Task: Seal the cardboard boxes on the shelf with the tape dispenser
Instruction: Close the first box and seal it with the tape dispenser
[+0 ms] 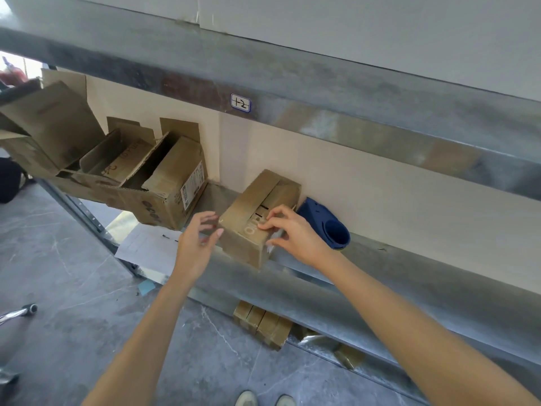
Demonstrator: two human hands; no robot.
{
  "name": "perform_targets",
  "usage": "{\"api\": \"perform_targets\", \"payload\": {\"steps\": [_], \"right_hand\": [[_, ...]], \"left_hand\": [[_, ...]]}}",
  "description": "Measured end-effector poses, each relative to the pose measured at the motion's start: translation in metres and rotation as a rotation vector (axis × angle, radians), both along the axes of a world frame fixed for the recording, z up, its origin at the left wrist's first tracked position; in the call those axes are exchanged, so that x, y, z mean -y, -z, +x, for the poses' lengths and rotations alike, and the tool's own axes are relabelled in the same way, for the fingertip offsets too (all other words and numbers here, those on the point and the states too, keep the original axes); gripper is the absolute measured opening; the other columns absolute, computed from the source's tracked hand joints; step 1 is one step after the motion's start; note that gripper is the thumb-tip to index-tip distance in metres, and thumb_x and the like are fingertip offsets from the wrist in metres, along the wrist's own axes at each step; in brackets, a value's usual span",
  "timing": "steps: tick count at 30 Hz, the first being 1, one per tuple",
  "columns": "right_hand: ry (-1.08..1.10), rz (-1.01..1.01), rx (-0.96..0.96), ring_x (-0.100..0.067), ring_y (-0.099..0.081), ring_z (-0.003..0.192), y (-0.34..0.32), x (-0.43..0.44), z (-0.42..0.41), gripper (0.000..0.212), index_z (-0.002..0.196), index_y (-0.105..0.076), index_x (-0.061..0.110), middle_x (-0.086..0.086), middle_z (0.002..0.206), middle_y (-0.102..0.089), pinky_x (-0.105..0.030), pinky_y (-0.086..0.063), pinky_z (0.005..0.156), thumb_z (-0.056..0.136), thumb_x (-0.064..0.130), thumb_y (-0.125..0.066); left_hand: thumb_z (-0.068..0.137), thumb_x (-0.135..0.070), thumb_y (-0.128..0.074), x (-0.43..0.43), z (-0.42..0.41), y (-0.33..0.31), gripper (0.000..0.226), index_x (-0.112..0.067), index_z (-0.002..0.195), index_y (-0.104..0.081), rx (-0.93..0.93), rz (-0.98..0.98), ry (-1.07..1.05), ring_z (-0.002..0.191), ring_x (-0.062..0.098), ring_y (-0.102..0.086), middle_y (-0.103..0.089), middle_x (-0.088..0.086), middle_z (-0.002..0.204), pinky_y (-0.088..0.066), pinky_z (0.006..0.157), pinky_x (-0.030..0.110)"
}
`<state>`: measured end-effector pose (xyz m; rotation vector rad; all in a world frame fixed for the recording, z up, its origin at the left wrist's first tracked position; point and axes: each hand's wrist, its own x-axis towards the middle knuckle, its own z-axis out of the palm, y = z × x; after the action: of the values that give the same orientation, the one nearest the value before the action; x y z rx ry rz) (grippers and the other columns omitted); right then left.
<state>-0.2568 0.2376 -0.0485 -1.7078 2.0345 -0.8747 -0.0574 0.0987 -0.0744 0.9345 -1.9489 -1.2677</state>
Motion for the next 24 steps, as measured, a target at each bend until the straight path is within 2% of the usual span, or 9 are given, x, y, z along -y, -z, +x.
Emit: {"api": "perform_targets", "payload": {"steps": [2, 4, 6, 8, 10, 14, 18, 21, 24], "right_hand": [[0.038, -0.040, -0.031, -0.004, -0.049, 0.104, 0.004, 0.004, 0.005, 0.034, 0.116, -0.071, 0.018, 0.010, 0.117, -0.049, -0.020, -0.044, 0.094, 0.083, 0.014, -0.077], [0.064, -0.071, -0.061, -0.008, -0.055, 0.102, 0.010, 0.009, 0.012, 0.035, 0.117, -0.070, 0.019, 0.007, 0.118, -0.052, -0.034, -0.053, 0.087, 0.083, 0.020, -0.077], [0.086, -0.103, -0.078, -0.010, -0.057, 0.098, 0.014, 0.013, 0.020, 0.036, 0.118, -0.069, 0.019, 0.004, 0.118, -0.052, -0.038, -0.056, 0.078, 0.083, 0.023, -0.077], [0.092, -0.133, -0.092, -0.010, -0.056, 0.097, 0.015, 0.017, 0.027, 0.037, 0.120, -0.069, 0.018, 0.002, 0.118, -0.053, -0.037, -0.056, 0.076, 0.084, 0.024, -0.077], [0.082, -0.148, -0.091, -0.010, -0.055, 0.100, 0.017, 0.020, 0.029, 0.039, 0.121, -0.068, 0.017, 0.001, 0.118, -0.053, -0.035, -0.055, 0.079, 0.083, 0.021, -0.077], [0.032, -0.094, -0.044, -0.007, -0.054, 0.102, 0.012, 0.021, 0.019, 0.040, 0.124, -0.066, 0.022, 0.006, 0.121, -0.052, -0.031, -0.055, 0.080, 0.086, 0.021, -0.075], [0.132, -0.066, -0.119, -0.005, -0.052, 0.103, 0.000, 0.015, -0.006, 0.040, 0.126, -0.063, 0.029, 0.010, 0.124, -0.052, -0.030, -0.052, 0.076, 0.087, 0.028, -0.074], [0.244, -0.057, -0.185, -0.009, -0.044, 0.117, -0.007, 0.012, -0.025, 0.045, 0.127, -0.062, 0.031, 0.012, 0.129, -0.050, -0.029, -0.046, 0.086, 0.085, 0.036, -0.075], [0.262, 0.003, -0.182, -0.013, -0.036, 0.130, -0.005, 0.013, -0.036, 0.062, 0.135, -0.057, 0.029, 0.007, 0.142, -0.044, -0.032, -0.035, 0.104, 0.079, 0.039, -0.080]], "left_hand": [[0.090, -0.015, -0.071, -0.004, -0.002, -0.003, 0.039, -0.021, 0.125, -0.053, -0.009, -0.017, -0.022, 0.112, 0.009, -0.057, -0.058, -0.001, 0.123, -0.056, 0.093, 0.040], [0.084, -0.029, -0.075, -0.013, -0.006, -0.004, 0.052, -0.022, 0.129, -0.050, -0.030, -0.006, -0.018, 0.118, 0.010, -0.051, -0.046, -0.004, 0.129, -0.055, 0.096, 0.038], [0.073, -0.048, -0.078, -0.022, -0.009, -0.002, 0.086, -0.017, 0.144, -0.042, -0.015, 0.062, -0.024, 0.128, 0.010, -0.042, -0.034, -0.005, 0.137, -0.046, 0.106, 0.035], [0.059, -0.066, -0.080, -0.025, -0.012, 0.000, 0.124, -0.018, 0.157, -0.021, 0.038, 0.124, -0.025, 0.139, 0.011, -0.031, -0.022, -0.008, 0.148, -0.033, 0.114, 0.032], [0.049, -0.074, -0.082, -0.024, -0.015, 0.001, 0.140, -0.024, 0.159, -0.010, 0.054, 0.131, -0.028, 0.143, 0.012, -0.025, -0.017, -0.011, 0.153, -0.030, 0.116, 0.035], [0.057, -0.056, -0.084, -0.012, -0.015, -0.002, 0.125, -0.017, 0.157, -0.020, 0.113, 0.016, -0.039, 0.141, 0.013, -0.031, -0.025, -0.002, 0.153, -0.036, 0.115, 0.040], [0.058, -0.053, -0.085, 0.019, -0.005, 0.001, 0.119, -0.024, 0.156, -0.023, 0.153, 0.069, 0.071, 0.143, 0.011, -0.031, -0.027, -0.008, 0.157, -0.036, 0.116, 0.048], [0.061, -0.046, -0.084, 0.039, 0.001, -0.001, 0.117, -0.031, 0.158, -0.020, 0.147, 0.171, 0.158, 0.147, 0.010, -0.026, -0.029, -0.010, 0.160, -0.028, 0.120, 0.050], [0.072, -0.019, -0.084, 0.048, -0.001, -0.001, 0.110, -0.029, 0.159, -0.017, 0.074, 0.289, 0.215, 0.148, 0.013, -0.025, -0.031, -0.006, 0.160, -0.026, 0.120, 0.052]]}}
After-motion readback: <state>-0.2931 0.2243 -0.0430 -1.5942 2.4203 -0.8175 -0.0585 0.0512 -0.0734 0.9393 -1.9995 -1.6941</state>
